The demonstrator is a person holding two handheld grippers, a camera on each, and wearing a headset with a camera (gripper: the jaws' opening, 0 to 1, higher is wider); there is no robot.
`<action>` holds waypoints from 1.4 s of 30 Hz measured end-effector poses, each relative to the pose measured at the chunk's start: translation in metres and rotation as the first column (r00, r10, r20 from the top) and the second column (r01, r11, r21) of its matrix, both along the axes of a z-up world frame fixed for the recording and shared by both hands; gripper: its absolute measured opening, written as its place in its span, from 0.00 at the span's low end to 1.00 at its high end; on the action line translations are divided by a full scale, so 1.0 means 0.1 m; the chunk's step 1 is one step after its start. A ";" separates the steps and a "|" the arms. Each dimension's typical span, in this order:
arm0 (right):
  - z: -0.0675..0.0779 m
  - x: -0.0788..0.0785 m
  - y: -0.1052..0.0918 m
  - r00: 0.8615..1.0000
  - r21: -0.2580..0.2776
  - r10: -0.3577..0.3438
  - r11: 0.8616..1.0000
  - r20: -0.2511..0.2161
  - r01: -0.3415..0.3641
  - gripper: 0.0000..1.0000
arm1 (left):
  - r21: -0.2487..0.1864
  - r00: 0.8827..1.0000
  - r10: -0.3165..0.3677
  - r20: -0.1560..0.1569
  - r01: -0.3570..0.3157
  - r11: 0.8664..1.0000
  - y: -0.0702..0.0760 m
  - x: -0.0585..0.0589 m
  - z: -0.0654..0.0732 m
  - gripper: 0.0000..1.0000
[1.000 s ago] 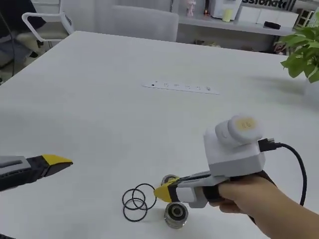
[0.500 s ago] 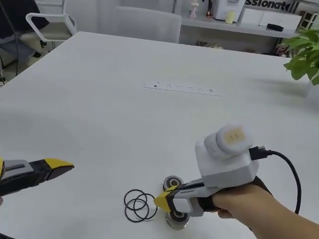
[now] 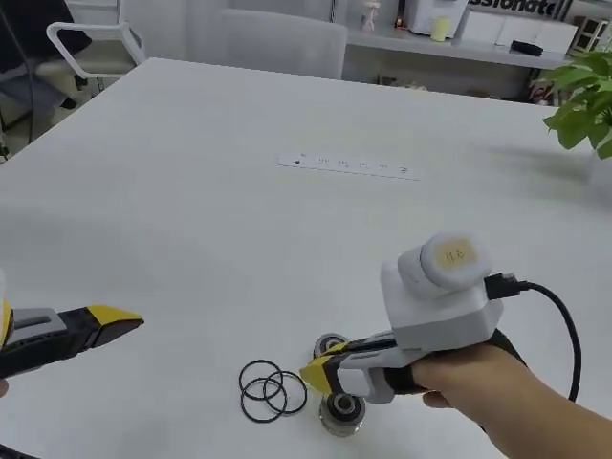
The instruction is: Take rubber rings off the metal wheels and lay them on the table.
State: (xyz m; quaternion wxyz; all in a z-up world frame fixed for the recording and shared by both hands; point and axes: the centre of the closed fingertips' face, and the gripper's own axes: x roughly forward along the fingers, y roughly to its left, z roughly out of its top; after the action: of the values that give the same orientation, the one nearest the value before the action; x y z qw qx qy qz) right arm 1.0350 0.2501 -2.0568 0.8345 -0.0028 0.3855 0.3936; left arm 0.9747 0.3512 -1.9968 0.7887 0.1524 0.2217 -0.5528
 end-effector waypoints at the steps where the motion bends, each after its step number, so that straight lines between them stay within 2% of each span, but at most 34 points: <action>1: 0.02 0.01 -0.01 1.000 0.006 -0.005 1.000 0.003 0.005 0.03 | -0.001 1.000 0.000 0.000 0.000 1.000 0.00 0.00 0.00 0.95; 13: 0.31 0.24 -0.18 0.992 0.101 -0.112 0.989 0.057 0.106 0.04 | 0.011 1.000 -0.003 -0.013 0.003 1.000 0.00 -0.01 -0.03 0.94; 23: 0.44 0.40 -0.43 0.973 0.159 -0.222 0.965 0.064 0.209 0.04 | 0.011 1.000 0.005 -0.018 -0.005 1.000 0.00 -0.01 -0.04 0.94; 29: 0.40 0.42 -0.56 0.968 0.144 -0.245 0.961 0.061 0.234 0.04 | 0.035 1.000 -0.007 -0.007 0.007 0.999 0.01 -0.02 -0.05 0.93; 31: 0.35 0.42 -0.62 0.967 0.132 -0.251 0.961 0.048 0.242 0.04 | 0.058 1.000 -0.020 0.009 0.020 0.998 0.01 -0.02 -0.06 0.92; 34: 0.24 0.41 -0.69 0.965 0.108 -0.262 0.960 0.030 0.257 0.04 | 0.059 0.999 -0.028 0.018 0.027 0.998 0.00 -0.01 -0.03 0.91; 39: 0.14 0.36 -0.73 0.969 0.058 -0.248 0.968 0.023 0.246 0.03 | 0.041 0.998 -0.049 0.042 0.047 0.998 -0.07 0.02 0.13 0.91; 41: 0.10 0.34 -0.72 0.972 0.041 -0.235 0.971 0.020 0.234 0.04 | 0.056 0.997 -0.061 0.048 0.059 0.997 -0.09 0.03 0.19 0.91; 42: 0.08 0.33 -0.73 0.973 0.035 -0.232 0.972 0.019 0.231 0.04 | 0.072 0.995 -0.076 0.070 0.071 0.995 -0.09 0.05 0.23 0.91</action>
State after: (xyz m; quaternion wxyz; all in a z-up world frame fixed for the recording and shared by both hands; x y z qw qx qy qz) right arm 1.0681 0.1775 -2.0486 0.8790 0.0513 0.3671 0.3000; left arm 0.9792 0.3421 -1.9733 0.7696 0.2079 0.2061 -0.5675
